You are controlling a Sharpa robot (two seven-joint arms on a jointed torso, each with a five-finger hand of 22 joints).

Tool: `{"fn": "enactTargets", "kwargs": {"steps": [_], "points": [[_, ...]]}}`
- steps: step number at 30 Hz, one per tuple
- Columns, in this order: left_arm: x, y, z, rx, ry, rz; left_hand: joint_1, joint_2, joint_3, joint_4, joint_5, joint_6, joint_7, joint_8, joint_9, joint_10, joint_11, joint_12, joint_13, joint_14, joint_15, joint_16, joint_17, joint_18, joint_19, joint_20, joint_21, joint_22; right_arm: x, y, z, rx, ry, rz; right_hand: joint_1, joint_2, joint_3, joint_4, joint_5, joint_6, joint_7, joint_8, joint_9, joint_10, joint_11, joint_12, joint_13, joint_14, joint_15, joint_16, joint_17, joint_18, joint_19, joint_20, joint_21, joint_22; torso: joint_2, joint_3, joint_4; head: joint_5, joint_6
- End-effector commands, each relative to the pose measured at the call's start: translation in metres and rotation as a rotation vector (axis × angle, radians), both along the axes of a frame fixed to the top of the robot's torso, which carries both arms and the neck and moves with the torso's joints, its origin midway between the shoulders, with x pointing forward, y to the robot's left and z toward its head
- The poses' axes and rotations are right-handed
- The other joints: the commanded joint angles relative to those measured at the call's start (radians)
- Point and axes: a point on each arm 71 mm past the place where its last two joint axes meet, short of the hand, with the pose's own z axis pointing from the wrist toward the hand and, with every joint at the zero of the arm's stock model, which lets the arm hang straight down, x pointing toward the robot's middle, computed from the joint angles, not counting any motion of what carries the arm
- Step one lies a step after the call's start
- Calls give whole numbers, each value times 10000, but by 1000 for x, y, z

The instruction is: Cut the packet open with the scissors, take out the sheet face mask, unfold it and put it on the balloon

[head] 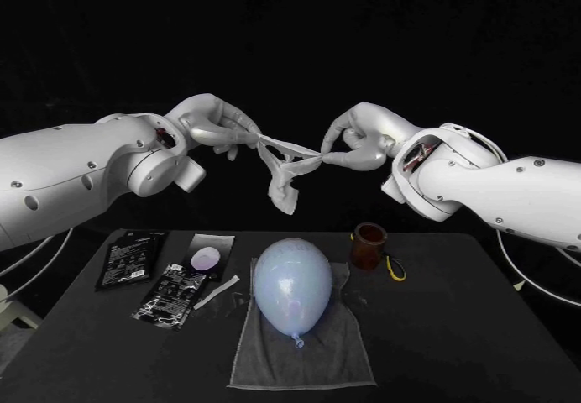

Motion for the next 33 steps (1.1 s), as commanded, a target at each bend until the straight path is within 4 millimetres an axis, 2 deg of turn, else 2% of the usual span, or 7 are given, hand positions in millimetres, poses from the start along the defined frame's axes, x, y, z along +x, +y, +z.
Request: {"fn": "enactTargets", "kwargs": {"steps": [1,8,22,27,33], "points": [[0,-2,4,244,-413,-284,-14,80,35,-4,33,88,18,61,132,55,8,25,12,53,-16,58,11,83,75,-16,31,15,-6,7,4,-1768,-1634,279,-144,5,68,5,29,75,-3,64,19,1042,-87,36,2630,1059,-86,42,2627,-105,98,-8,104,1238,5,-3,7,-9,7],[2,-1,4,485,-544,-299,-15,79,38,-5,32,89,18,62,135,55,9,26,13,54,-15,58,9,85,69,-17,29,7,-8,7,8,-2167,-2527,7,-185,-13,97,6,29,120,-25,88,24,1042,-105,36,2630,1059,-98,42,2627,-132,161,-4,259,1274,-1,-5,12,-5,28],[3,-2,4,595,-561,-307,-20,80,41,-2,32,91,19,63,139,59,9,30,15,54,-14,57,2,82,74,-17,36,14,-6,6,13,-1864,-2963,-393,-204,-22,113,5,30,138,-35,97,26,1042,-114,36,2630,1059,-105,42,2627,-138,177,-3,294,1282,-1,-5,5,4,31],[1,-5,3,590,-501,-434,-24,81,42,0,32,92,19,65,141,61,9,32,16,49,-14,53,-17,83,70,-17,34,9,-6,6,13,-1553,-2652,-408,-214,-25,124,4,30,150,-42,103,27,1042,-120,36,2630,1059,-110,42,2627,-143,192,-3,330,1290,-1,-14,-4,13,32],[-8,-11,1,351,-173,-762,-24,81,42,0,32,92,19,65,141,61,9,32,16,49,-14,53,-17,83,70,-17,34,9,-12,4,10,-954,-1723,-173,-218,-27,128,4,30,150,-43,104,27,1042,-122,36,2630,1059,-112,42,2627,-124,151,-3,228,1265,-22,-7,14,20,64]]}}
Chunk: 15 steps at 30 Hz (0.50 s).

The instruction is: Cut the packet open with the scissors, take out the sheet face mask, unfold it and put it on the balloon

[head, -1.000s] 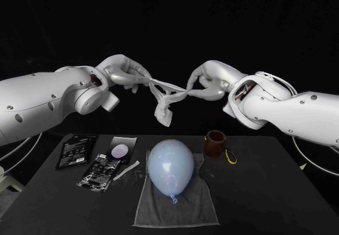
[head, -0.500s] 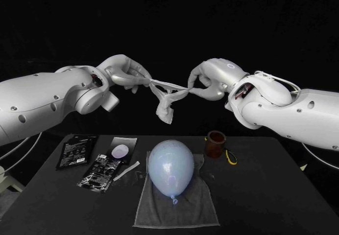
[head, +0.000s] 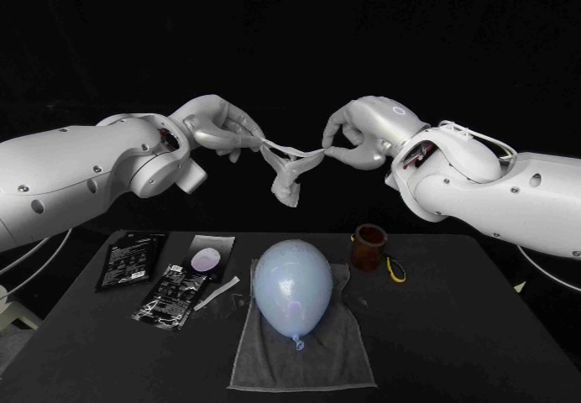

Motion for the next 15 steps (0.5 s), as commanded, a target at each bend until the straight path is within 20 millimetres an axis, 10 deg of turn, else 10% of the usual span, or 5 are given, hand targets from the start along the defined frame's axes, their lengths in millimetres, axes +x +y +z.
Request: {"fn": "enactTargets", "kwargs": {"steps": [1,15], "points": [[-6,-4,-1,-245,311,-351,-29,107,45,0,33,92,18,39,141,61,9,32,9,32,-1,55,-11,100,70,-17,35,11,-2,-2,-1,690,799,96,-93,4,76,3,33,48,-14,41,13,1040,-48,34,2628,1026,-79,43,2626,-115,11,-1,-62,1261,-21,1,10,7,28],[-57,-12,-30,-1312,2175,-1633,-47,108,46,14,33,91,19,41,148,65,10,35,11,16,0,42,-65,105,43,-16,20,-21,-34,-20,-21,2958,4209,1525,-95,21,159,-20,33,-16,4,13,-1,1040,-40,34,2628,1026,-79,43,2626,-55,-108,-27,-331,1194,-18,-4,-2,-39,356]]}}
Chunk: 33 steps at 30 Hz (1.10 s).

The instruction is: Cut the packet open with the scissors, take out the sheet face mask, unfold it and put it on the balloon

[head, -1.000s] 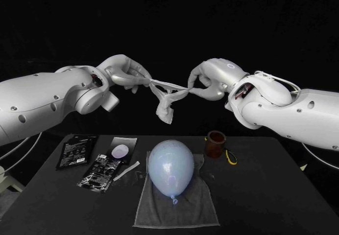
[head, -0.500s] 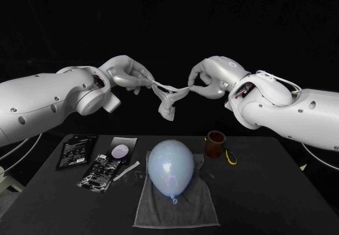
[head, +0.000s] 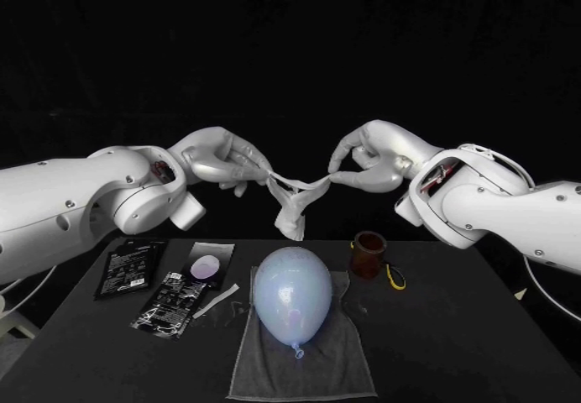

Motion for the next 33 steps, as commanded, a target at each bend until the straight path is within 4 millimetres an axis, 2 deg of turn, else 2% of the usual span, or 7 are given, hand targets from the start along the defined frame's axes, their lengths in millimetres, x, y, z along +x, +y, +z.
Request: {"fn": "enactTargets", "kwargs": {"steps": [1,8,18,23,25,31,33], "points": [[-14,-6,-7,-638,951,-606,-2,63,47,14,65,91,19,66,147,65,10,36,12,19,-3,43,-7,170,43,-17,20,-16,-10,1,-6,1067,1459,917,-83,37,68,-7,52,-16,5,59,-3,1040,-39,36,2634,1027,-80,35,2629,-39,-78,10,-80,1195,0,-1,-7,-49,130],[-41,-10,-29,-869,1818,-1265,-2,63,47,14,65,91,19,66,147,65,10,36,12,19,-3,43,-7,170,43,-17,20,-16,-31,-9,-19,1619,2428,1298,-83,41,82,-12,52,-27,10,56,-4,1040,-37,36,2634,1027,-81,35,2629,-40,-76,8,-72,1196,-58,11,8,-73,240],[-71,-8,-58,-978,2842,-1616,-10,63,49,20,65,87,19,66,151,63,11,36,13,10,-2,36,-28,169,41,-16,21,-16,-60,-17,-40,1918,3335,1452,-81,45,97,-18,52,-36,14,54,-5,1040,-34,36,2634,1027,-81,35,2629,-31,-97,6,-121,1184,-183,44,10,-84,-3],[-83,-7,-62,-1024,3181,-1832,-19,63,48,26,65,85,18,66,155,62,11,37,14,7,-2,33,-32,169,42,-15,23,-14,-68,-17,-43,1981,3647,1554,-83,46,104,-21,52,-40,16,54,-5,1040,-33,36,2634,1027,-81,35,2629,-29,-102,4,-133,1181,-180,41,5,-114,-83],[-85,-5,-66,-995,3318,-1834,-19,63,48,26,65,85,18,66,155,62,11,37,14,7,-2,33,-32,169,42,-15,23,-14,-69,-17,-46,1989,3792,1571,-83,46,104,-21,52,-40,16,54,-5,1040,-33,36,2634,1027,-81,35,2629,-29,-102,4,-133,1181,-167,42,-2,-96,-74],[-90,2,-83,-943,3799,-1700,-25,62,47,30,65,85,17,68,158,63,11,38,15,1,-2,28,-50,169,39,-15,21,-17,-71,-18,-65,2083,4264,1402,-87,46,110,-23,51,-42,17,55,-4,1040,-31,36,2634,1027,-81,35,2629,-24,-116,4,-165,1173,-143,25,4,-43,-189],[-90,4,-88,-946,3889,-1623,-25,62,47,30,65,85,17,68,158,63,11,38,15,1,-2,28,-50,169,39,-15,21,-17,-70,-19,-69,2129,4340,1265,-87,46,110,-23,51,-42,17,55,-4,1040,-31,36,2634,1027,-81,35,2629,-24,-116,4,-165,1173,-139,20,-3,-68,-210]]}}
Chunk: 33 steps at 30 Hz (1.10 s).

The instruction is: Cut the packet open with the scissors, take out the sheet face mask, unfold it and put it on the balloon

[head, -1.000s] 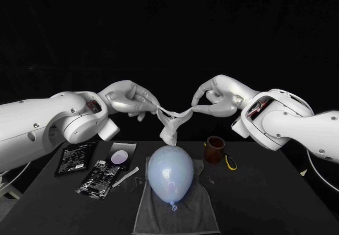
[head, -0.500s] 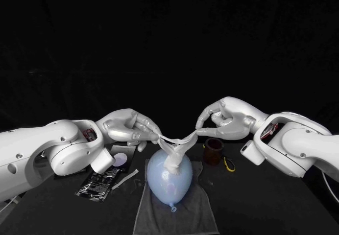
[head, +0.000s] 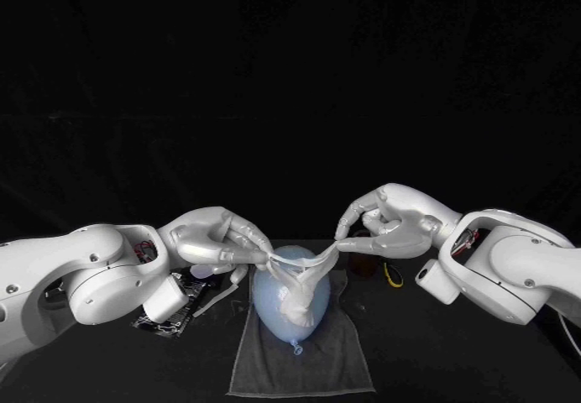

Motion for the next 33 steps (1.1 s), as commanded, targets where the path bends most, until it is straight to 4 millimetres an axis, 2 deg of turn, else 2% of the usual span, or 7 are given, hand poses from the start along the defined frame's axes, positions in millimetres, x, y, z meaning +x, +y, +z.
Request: {"fn": "enactTargets", "kwargs": {"steps": [1,8,10,16,21,33], "points": [[-1,1,-4,-113,301,-116,-10,79,49,31,33,85,17,43,158,63,10,38,9,19,-20,30,-3,177,39,-15,22,-6,3,-1,-5,97,221,-114,-77,59,68,-12,69,10,7,43,16,1042,-31,34,2635,1029,-83,35,2627,37,-46,0,-75,1172,17,-20,0,-25,-100],[14,7,-13,233,231,524,-13,80,51,32,34,83,15,44,162,62,8,38,10,20,-20,30,2,176,41,-15,24,-3,18,-3,-20,-105,509,-624,-82,60,72,-12,69,8,8,44,16,1042,-30,34,2635,1029,-82,35,2627,44,-63,0,-117,1161,51,-29,9,-6,-247],[20,9,-15,447,167,761,-14,80,52,33,34,84,14,44,163,63,8,39,10,24,-21,32,12,173,51,-15,32,10,21,-3,-27,-178,608,-749,-82,60,72,-12,69,8,8,44,16,1042,-30,34,2635,1029,-82,35,2627,44,-63,0,-117,1161,72,-38,15,-6,-349],[35,15,-23,964,-15,1414,-16,81,55,33,34,87,12,47,166,68,5,43,12,28,-22,34,23,176,44,-15,27,0,30,-4,-44,-373,832,-1217,-86,63,76,-10,69,8,10,45,17,1042,-29,34,2635,1029,-82,35,2627,55,-88,-1,-176,1147,138,-34,-5,-1,-413],[44,15,-27,1155,-95,1722,-16,81,55,33,34,87,12,47,166,68,5,43,12,28,-22,34,23,176,44,-15,27,0,39,-4,-50,-507,794,-1616,-89,66,80,-10,69,8,10,46,17,1042,-28,34,2635,1029,-82,35,2627,57,-94,-1,-190,1143,150,-35,-11,3,-418],[62,15,-35,2018,-106,2335,-17,79,60,31,35,94,7,52,172,77,1,49,15,33,-24,37,31,176,46,-16,30,3,61,-1,-58,-905,838,-2611,-95,77,94,-10,69,10,10,53,20,1042,-28,34,2635,1029,-82,35,2627,74,-131,-3,-282,1120,146,-32,1,-12,-554]]}}
